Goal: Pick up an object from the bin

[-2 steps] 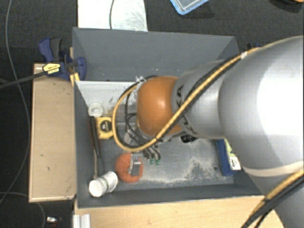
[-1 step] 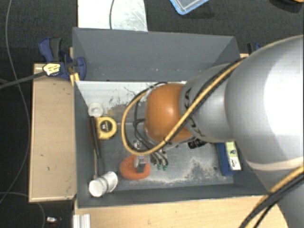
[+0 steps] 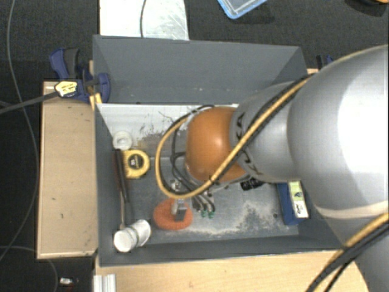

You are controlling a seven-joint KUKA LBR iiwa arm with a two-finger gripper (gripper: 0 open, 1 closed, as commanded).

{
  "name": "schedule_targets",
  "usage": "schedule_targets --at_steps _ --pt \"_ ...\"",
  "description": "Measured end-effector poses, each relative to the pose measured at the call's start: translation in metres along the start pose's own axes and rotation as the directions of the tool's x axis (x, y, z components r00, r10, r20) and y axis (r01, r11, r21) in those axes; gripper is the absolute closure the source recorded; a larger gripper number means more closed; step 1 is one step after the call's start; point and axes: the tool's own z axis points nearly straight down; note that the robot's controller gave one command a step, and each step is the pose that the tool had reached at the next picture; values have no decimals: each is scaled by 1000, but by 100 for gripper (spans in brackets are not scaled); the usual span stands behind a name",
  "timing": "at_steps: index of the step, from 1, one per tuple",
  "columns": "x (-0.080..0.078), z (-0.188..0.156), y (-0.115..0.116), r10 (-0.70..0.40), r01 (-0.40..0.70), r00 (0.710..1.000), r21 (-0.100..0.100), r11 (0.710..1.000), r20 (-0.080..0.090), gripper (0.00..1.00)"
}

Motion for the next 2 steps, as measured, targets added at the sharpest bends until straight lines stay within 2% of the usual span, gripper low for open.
schedule_targets --at_steps 1,2 --pt "4 -61 -3 -1 1 1000 2 1000 -5 100" --pt "0 -130 -5 -53 53 999 2 999 -8 100"
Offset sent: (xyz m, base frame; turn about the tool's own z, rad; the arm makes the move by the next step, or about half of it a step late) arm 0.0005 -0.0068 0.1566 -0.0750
